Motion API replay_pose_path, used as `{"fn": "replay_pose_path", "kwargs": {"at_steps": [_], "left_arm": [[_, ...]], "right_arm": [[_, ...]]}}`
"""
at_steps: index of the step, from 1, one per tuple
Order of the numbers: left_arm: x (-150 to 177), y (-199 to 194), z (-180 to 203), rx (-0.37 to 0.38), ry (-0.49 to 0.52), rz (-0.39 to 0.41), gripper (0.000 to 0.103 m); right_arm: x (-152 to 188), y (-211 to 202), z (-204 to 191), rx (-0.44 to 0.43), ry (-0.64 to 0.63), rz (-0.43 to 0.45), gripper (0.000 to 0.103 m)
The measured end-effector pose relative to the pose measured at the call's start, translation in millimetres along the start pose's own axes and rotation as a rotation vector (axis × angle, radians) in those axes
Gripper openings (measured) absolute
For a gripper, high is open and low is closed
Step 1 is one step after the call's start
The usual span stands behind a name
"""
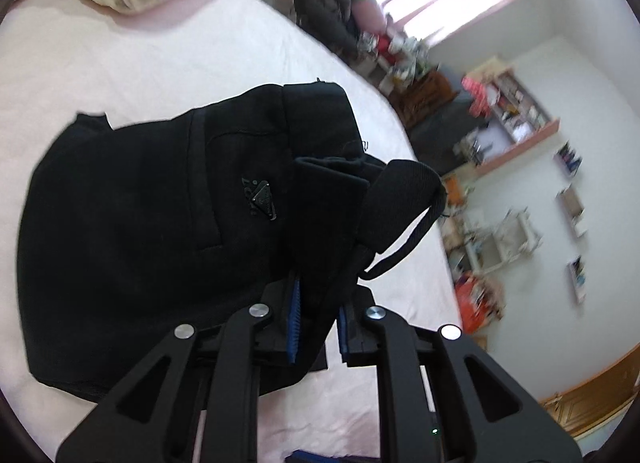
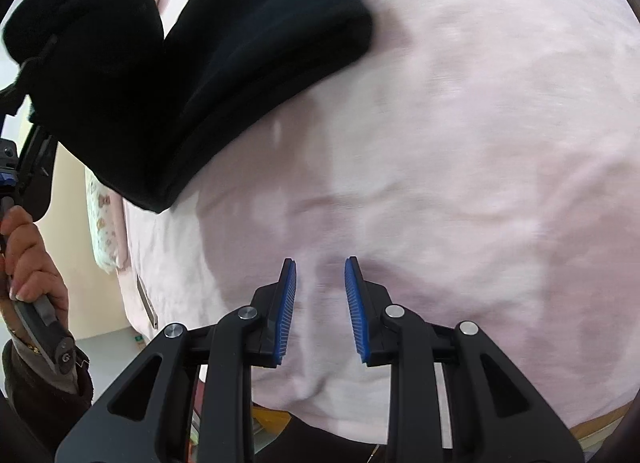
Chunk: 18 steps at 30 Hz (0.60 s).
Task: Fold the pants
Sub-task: 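Lift the trouser edge with the left gripper and fold it over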
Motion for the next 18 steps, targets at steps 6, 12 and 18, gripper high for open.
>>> {"fn": "replay_pose_path", "kwargs": {"at_steps": [6,12,18], "left_arm": [[25.5,32.8,9.4,-0.049,0.041,-0.079,0.014],[38.5,49.0,23.8,-0.079,0.109,-0.113,0.015],[62.0,62.9,40.6,-0.116,0.224,-0.180,0.015]], "right_arm": [[-3.0,-9.6,23.8,0.007,0.039,0.012,0.028],[-2.1,-8.9,29.0,-0.006,0.056,0.017,0.028],[-6.0,-12.7,35.2,-0.017,0.051,0.014,0.028]]}}
Point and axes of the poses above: each gripper's, at about its wrist camera, not at the fingertips, and y roughly the way its jaws point, z to its right, x to its underside, the point moved 4 cm from there along y, roughly the way its jaws point, and after that the axes turned 12 degrees about z, right-handed, at the moved point
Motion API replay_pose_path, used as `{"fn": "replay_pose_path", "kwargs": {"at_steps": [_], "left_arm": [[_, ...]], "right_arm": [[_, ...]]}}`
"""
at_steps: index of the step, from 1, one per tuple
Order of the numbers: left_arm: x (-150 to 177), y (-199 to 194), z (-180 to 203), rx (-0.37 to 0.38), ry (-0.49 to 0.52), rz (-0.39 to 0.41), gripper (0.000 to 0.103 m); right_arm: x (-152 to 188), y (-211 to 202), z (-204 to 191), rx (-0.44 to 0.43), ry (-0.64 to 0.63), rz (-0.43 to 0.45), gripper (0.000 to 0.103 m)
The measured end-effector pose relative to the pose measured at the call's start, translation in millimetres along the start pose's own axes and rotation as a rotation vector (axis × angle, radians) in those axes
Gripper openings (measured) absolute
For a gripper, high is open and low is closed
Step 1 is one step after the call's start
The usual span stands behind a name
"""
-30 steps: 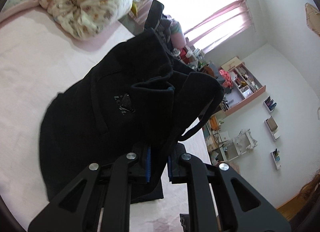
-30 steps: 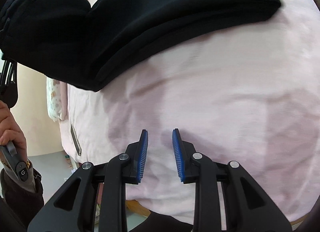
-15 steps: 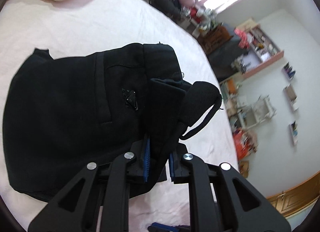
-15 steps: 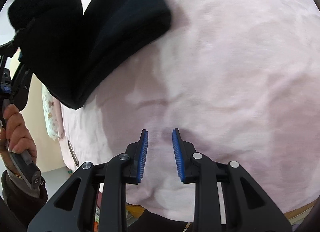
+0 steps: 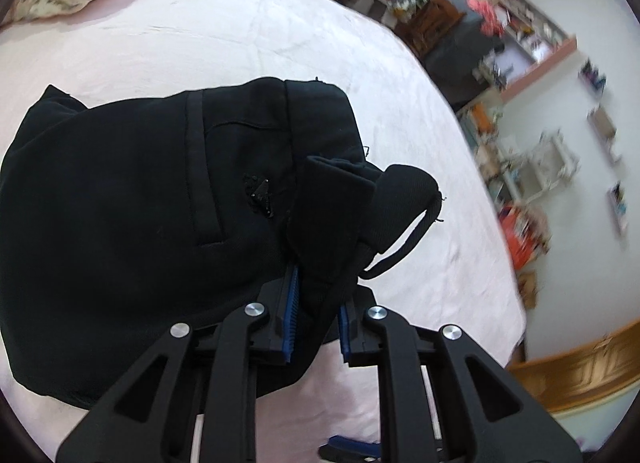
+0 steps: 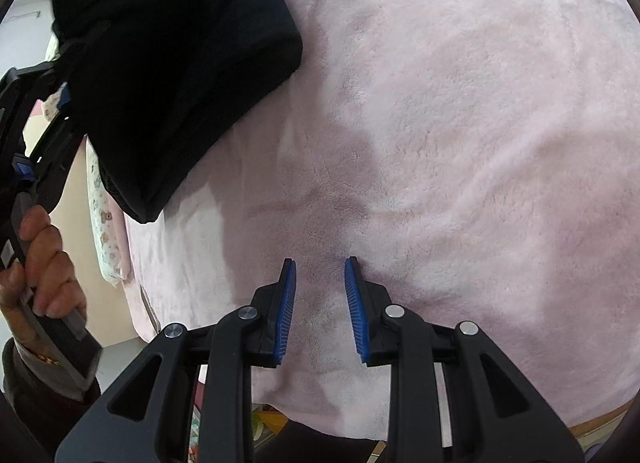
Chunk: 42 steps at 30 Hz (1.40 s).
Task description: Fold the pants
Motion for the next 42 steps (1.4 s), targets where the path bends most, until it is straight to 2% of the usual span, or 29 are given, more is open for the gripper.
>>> {"fn": "replay_pose_path", "kwargs": {"at_steps": [4,11,12,14,15,16,17,20,21,22,23,25,26,29,34,37,42], "left_arm": [[21.3,26.9,3.6,-0.099,0.108,-0.113,0.016],[29.0,35.3,15.7,-0.191,0.243,-0.164,0.024],[29.4,34.6,17.7,-0.197,0.253,-0.168,0.028],[29.4,31.8,20.7,-0.209,0.266,-0.181,0.043],[31.5,28.5,22.3,-0.165,0.240,-0.184,0.084],[30.9,23.4,27.8,-0.127,0.209,-0.173,0.098],[31.8,17.2,28.2,-0.107,0.187,-0.148,0.101],[35.0,2.1,29.2,-0.084,0.168,-0.115,0.101],[36.6,-3.5,26.6,-0.081,0.144,-0.106,0.101],[38.0,-7.8,23.6,-0.093,0.130,-0.102,0.101],[38.6,-12.1,18.6,-0.118,0.124,-0.102,0.101],[41.4,-22.9,4.9,-0.207,0.134,-0.103,0.101],[42.6,-31.2,-8.3,-0.252,0.141,-0.100,0.101],[43.5,-48.0,-30.8,-0.381,0.156,-0.102,0.101],[46.2,-72.3,-63.3,-0.504,0.159,-0.129,0.101],[46.6,-82.5,-79.6,-0.547,0.163,-0.139,0.101],[46.5,-90.8,-89.8,-0.560,0.149,-0.128,0.101]], "right_arm": [[-3.4,-4.4,3.6,0.007,-0.007,0.008,0.028],[-6.3,-11.7,5.3,0.026,-0.014,0.029,0.028],[-7.4,-13.5,5.4,0.030,-0.018,0.035,0.028],[-10.6,-17.2,5.1,0.041,-0.029,0.049,0.028],[-12.1,-19.7,4.3,0.047,-0.034,0.061,0.028],[-13.3,-21.5,3.5,0.050,-0.035,0.069,0.028],[-19.7,-27.4,3.2,0.062,-0.037,0.093,0.028],[-26.9,-35.5,1.5,0.073,-0.046,0.126,0.028],[-38.4,-47.2,-5.0,0.086,-0.073,0.188,0.028],[-38.4,-47.2,-5.0,0.086,-0.073,0.188,0.028],[-52.6,-59.8,-18.4,0.094,-0.122,0.268,0.028],[-63.9,-69.6,-34.6,0.091,-0.180,0.334,0.028],[-63.9,-69.6,-34.6,0.091,-0.180,0.334,0.028],[-81.0,-76.1,-74.4,0.074,-0.324,0.413,0.028],[-88.7,-56.2,-129.7,0.063,-0.534,0.424,0.028],[-89.3,-36.1,-150.2,0.073,-0.577,0.399,0.028],[-93.4,-6.4,-163.9,0.129,-0.599,0.366,0.028]]}}
Point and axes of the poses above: each gripper's, at about its wrist camera, not at the fingertips, and y roughly the way its jaws point, z to its right, x to its underside, the point moved 4 cm from there along y, roughly the way its jaws point, and after that the axes turned 12 degrees about z, right-handed, at the moved point
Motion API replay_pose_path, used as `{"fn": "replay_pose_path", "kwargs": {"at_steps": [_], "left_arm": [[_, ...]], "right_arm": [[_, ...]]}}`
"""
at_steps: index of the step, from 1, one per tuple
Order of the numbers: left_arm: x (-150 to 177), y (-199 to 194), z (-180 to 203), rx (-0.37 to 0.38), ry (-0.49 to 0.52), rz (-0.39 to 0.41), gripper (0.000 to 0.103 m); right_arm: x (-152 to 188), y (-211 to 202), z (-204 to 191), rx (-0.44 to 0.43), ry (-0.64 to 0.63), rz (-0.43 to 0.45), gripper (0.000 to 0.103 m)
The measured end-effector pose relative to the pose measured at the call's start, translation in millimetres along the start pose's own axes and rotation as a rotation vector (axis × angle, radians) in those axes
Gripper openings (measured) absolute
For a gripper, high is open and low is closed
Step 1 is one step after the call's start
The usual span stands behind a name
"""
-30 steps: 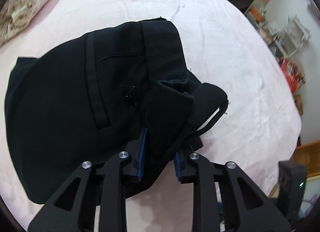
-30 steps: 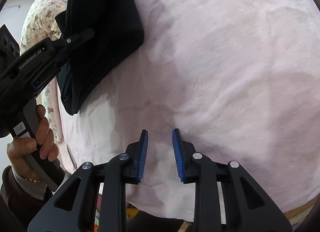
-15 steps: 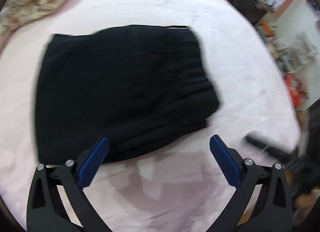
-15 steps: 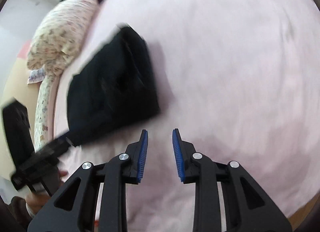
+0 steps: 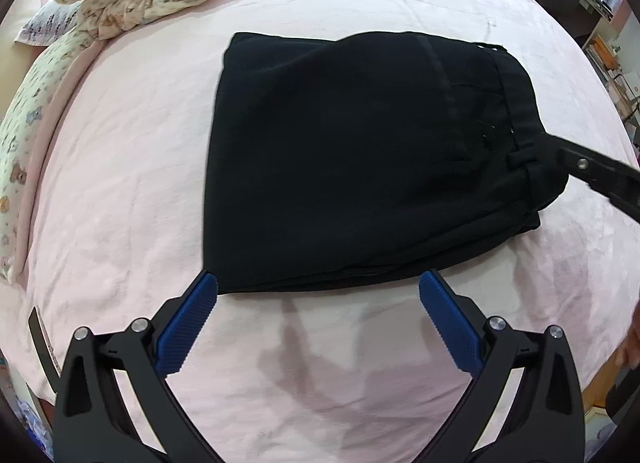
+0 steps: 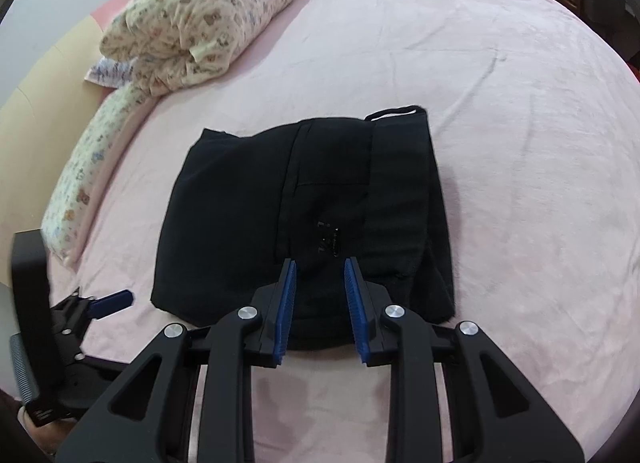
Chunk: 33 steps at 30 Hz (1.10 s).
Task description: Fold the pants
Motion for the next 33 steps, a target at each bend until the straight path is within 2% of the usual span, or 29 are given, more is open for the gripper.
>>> {"fn": "replay_pose_path", "kwargs": {"at_steps": [2,4,6,12,14,17,18,21,25,29,30,32,33], "left_arm": [[1.4,-1.1,-9.8,-0.003,-0.005,0.002,0.101],[1.0,-2.3,-8.6,-0.005,-0.005,-0.001,0.101],[0.5,-1.0,-11.8,-0.009,0.002,0.001,0.101],[-0.8,1.3,-17.3,-0.013,0.003,-0.001,0.101],[-3.0,-2.2,-18.9,-0.005,-0.007,0.010,0.101],[-15.7,-17.8,-25.0,0.030,-0.050,0.080,0.101],[-25.0,-26.5,-29.6,0.058,-0.079,0.130,0.101],[-52.6,-31.3,-41.6,0.138,-0.147,0.203,0.101],[-90.7,-12.9,-44.4,0.231,-0.189,0.212,0.101],[-122.5,12.4,-38.2,0.264,-0.193,0.198,0.101],[-128.3,18.5,-35.7,0.278,-0.192,0.191,0.101],[-137.3,34.2,-29.3,0.285,-0.177,0.168,0.101],[-136.9,37.2,-26.0,0.288,-0.171,0.158,0.101]], "right_arm": [[2.5,3.6,0.8,0.011,-0.004,-0.013,0.028],[19.5,20.8,14.9,0.087,-0.009,-0.089,0.028],[27.8,30.1,22.8,0.100,0.007,-0.124,0.026],[36.6,37.8,25.7,0.107,-0.048,-0.127,0.027],[36.6,35.0,30.4,0.081,-0.021,-0.117,0.027],[25.3,22.4,36.3,0.038,0.052,-0.115,0.027],[17.3,12.6,37.2,0.018,0.074,-0.084,0.027],[-7.3,-5.1,34.8,-0.016,0.069,0.021,0.027],[-39.7,4.0,30.1,-0.040,0.070,0.054,0.027],[-57.6,18.9,25.7,-0.036,0.048,0.060,0.028],[-60.3,21.8,25.8,-0.031,0.047,0.061,0.032],[-63.7,27.4,24.4,-0.025,0.047,0.063,0.047],[-64.3,31.1,25.7,-0.016,0.043,0.059,0.048]]}}
Point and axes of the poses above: each gripper's, at about its wrist camera, not at the fingertips, and y roughly the way its jaws point, z to its right, x to its underside, the point moved 4 cm from there along y, roughly the way its jaws point, and after that the axes turned 12 degrees about z, right-handed, at the moved point
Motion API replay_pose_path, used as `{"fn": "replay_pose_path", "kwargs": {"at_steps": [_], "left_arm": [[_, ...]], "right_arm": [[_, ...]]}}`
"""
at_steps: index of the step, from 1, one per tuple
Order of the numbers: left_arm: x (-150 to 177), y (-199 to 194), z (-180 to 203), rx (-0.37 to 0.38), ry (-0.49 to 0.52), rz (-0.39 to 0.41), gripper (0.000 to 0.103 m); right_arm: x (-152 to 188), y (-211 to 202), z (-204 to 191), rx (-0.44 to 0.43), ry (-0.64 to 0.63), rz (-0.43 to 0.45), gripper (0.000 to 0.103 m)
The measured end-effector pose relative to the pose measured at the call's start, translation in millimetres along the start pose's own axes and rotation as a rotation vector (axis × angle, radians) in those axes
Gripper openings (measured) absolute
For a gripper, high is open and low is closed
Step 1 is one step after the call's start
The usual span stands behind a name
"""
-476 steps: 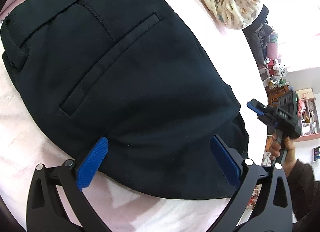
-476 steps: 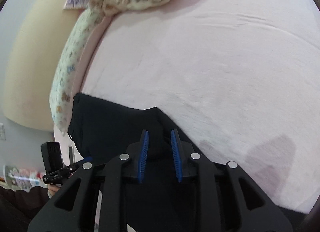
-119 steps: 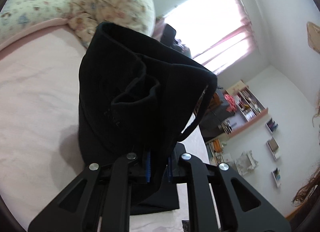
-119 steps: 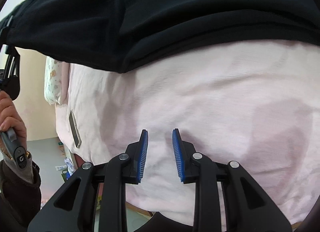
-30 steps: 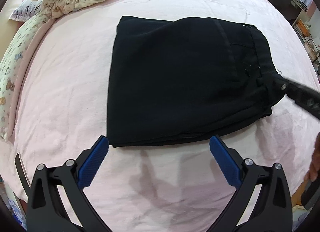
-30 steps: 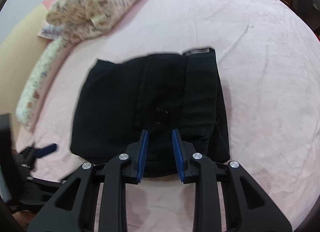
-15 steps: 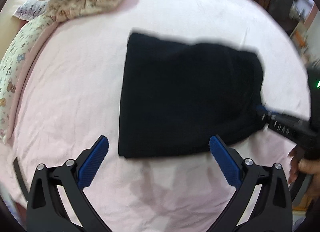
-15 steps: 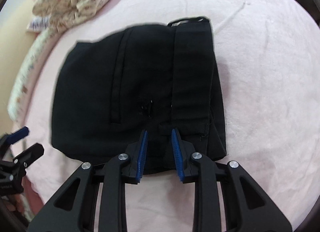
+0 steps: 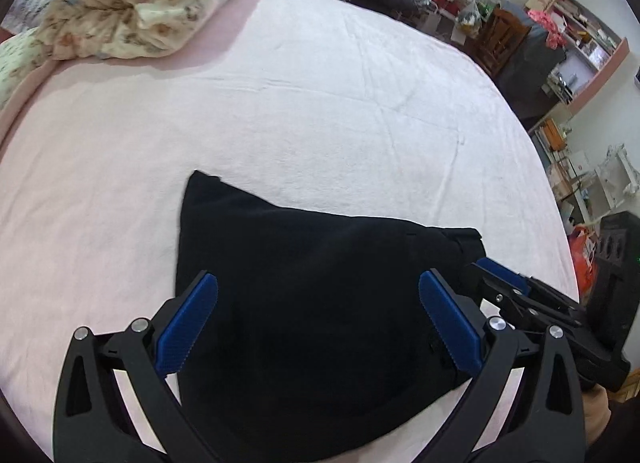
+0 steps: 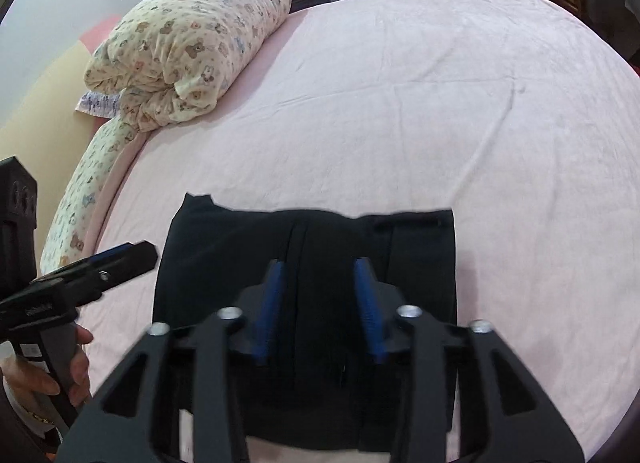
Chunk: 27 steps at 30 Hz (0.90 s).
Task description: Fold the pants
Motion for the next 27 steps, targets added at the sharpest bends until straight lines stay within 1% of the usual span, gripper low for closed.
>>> {"fn": "replay_pose_path", "kwargs": {"at_steps": [1,3,4,5,6,7,8,9,10,12,13,15,16,18,20,22,23,25,27], "left_arm": [[0.3,9.8,0.4,-0.008,0.012,-0.020,0.101],[6.9,32.0,-1.8,-0.027,0.035,-0.082,0.101],[10.8,41.5,-4.5,-0.042,0.040,-0.115,0.101],[16.8,51.9,-6.0,-0.048,0.050,-0.149,0.101],[21.0,57.0,-5.7,-0.058,0.065,-0.162,0.101],[25.6,64.6,-5.2,-0.067,0.085,-0.180,0.101],[29.6,72.3,-5.1,-0.078,0.093,-0.205,0.101],[31.9,78.3,-5.2,-0.088,0.098,-0.225,0.101],[34.1,87.3,-6.6,-0.098,0.093,-0.254,0.101],[33.9,100.1,-12.2,-0.101,0.050,-0.286,0.101],[32.2,105.1,-15.0,-0.097,0.022,-0.295,0.101],[30.6,108.6,-15.4,-0.098,0.017,-0.304,0.101],[30.5,106.8,-13.9,-0.095,0.028,-0.304,0.101],[27.5,98.8,-11.8,-0.084,0.047,-0.288,0.101],[22.7,75.4,-7.3,-0.075,0.074,-0.227,0.101],[22.1,44.2,-4.1,-0.068,0.098,-0.143,0.101],[24.2,31.1,-2.9,-0.069,0.112,-0.110,0.101],[34.7,8.8,-2.3,-0.095,0.141,-0.069,0.101],[46.5,-1.0,-1.5,-0.125,0.161,-0.080,0.101]], "right_arm": [[-2.0,8.3,-2.7,0.004,-0.004,-0.010,0.048],[2.6,24.6,2.9,0.029,-0.010,-0.066,0.049],[2.6,24.6,2.9,0.029,-0.010,-0.066,0.049],[7.1,30.7,6.0,0.044,-0.019,-0.091,0.049],[17.4,44.4,10.7,0.064,-0.040,-0.159,0.049],[17.4,44.4,10.7,0.064,-0.040,-0.159,0.049],[27.8,55.6,13.8,0.064,-0.055,-0.202,0.049],[31.2,59.2,13.9,0.066,-0.072,-0.205,0.049],[31.2,59.2,13.9,0.066,-0.072,-0.205,0.049],[32.9,68.7,13.1,0.080,-0.099,-0.221,0.049],[32.1,70.5,12.9,0.082,-0.102,-0.224,0.049],[27.3,72.3,13.4,0.077,-0.106,-0.237,0.049],[25.0,68.7,13.5,0.068,-0.099,-0.238,0.050],[17.1,52.4,10.9,0.029,-0.079,-0.198,0.051],[11.0,26.3,5.1,-0.024,-0.092,-0.129,0.051],[13.6,4.2,-0.6,-0.054,-0.122,-0.091,0.052],[19.3,-7.3,-5.4,-0.076,-0.137,-0.086,0.052],[31.9,-18.8,-12.3,-0.086,-0.166,-0.096,0.052],[48.7,-24.8,-18.8,-0.086,-0.186,-0.128,0.052]]}}
Point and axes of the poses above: each gripper's, at about its wrist camera, not at the fingertips, and y roughly the way its jaws point, z to its right, x to its underside, the point moved 4 cm from there along y, roughly the way its jaws point, and after that the axes turned 12 degrees about z, right-handed, at the moved point
